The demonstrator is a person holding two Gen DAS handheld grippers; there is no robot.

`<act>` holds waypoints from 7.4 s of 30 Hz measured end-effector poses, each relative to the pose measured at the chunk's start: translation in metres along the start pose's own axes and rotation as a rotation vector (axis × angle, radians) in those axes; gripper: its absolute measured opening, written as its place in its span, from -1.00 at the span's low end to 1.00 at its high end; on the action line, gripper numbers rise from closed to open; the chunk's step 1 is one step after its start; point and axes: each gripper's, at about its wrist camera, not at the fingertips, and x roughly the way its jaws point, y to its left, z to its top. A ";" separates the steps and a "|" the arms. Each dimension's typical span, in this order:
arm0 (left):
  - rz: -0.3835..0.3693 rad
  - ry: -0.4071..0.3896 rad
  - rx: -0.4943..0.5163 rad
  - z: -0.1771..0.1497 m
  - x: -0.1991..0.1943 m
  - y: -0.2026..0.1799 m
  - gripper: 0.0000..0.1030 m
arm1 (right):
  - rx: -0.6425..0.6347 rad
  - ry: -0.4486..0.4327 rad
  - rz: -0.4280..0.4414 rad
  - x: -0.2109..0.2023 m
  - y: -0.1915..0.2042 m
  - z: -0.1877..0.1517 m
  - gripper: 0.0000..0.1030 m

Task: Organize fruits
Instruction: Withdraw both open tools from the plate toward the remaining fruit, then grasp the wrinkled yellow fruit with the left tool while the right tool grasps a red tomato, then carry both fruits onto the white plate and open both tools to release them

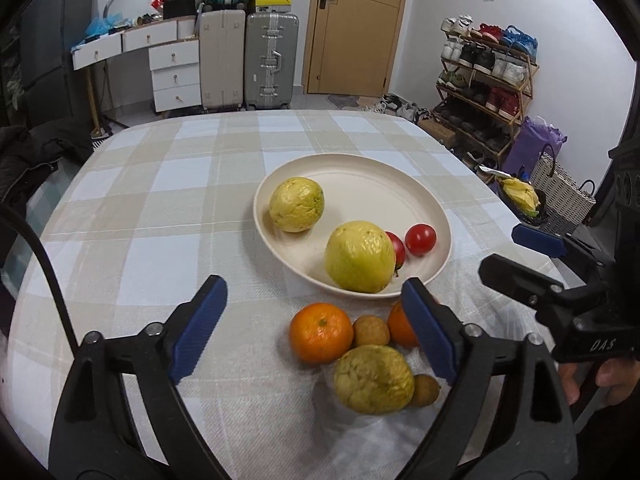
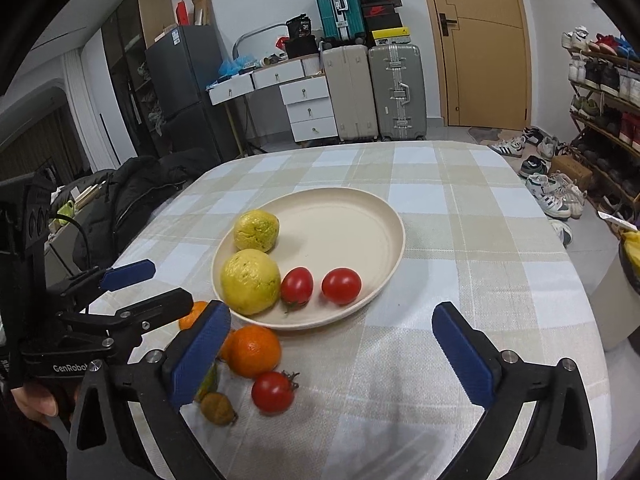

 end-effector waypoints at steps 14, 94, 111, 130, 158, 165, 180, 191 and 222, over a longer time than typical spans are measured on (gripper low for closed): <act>0.053 -0.022 0.054 -0.035 -0.036 -0.002 0.98 | -0.075 0.034 -0.007 -0.013 0.018 -0.018 1.00; -0.052 0.142 0.090 -0.055 -0.008 -0.021 0.97 | -0.145 0.157 0.033 0.004 0.024 -0.033 -0.43; -0.198 0.204 -0.125 -0.055 0.010 0.000 0.32 | -0.174 0.127 0.038 -0.002 0.031 -0.030 -0.43; -0.240 0.155 -0.123 -0.055 0.005 -0.008 -0.16 | -0.175 0.117 0.043 -0.003 0.033 -0.031 -0.43; -0.082 -0.022 -0.073 -0.023 -0.031 0.011 -0.16 | -0.081 0.001 0.048 -0.023 0.017 -0.017 -0.43; -0.069 -0.038 -0.074 -0.007 -0.026 0.013 -0.16 | -0.066 -0.011 0.059 -0.020 0.015 -0.008 -0.43; -0.028 -0.018 -0.043 0.009 0.005 0.005 -0.16 | -0.027 -0.026 0.069 -0.006 0.000 0.012 -0.43; -0.023 0.009 -0.063 0.020 0.028 0.009 -0.16 | -0.004 -0.017 0.066 0.010 -0.008 0.025 -0.43; 0.014 0.065 -0.075 0.039 0.061 0.014 -0.16 | 0.051 0.043 0.061 0.057 -0.020 0.043 -0.43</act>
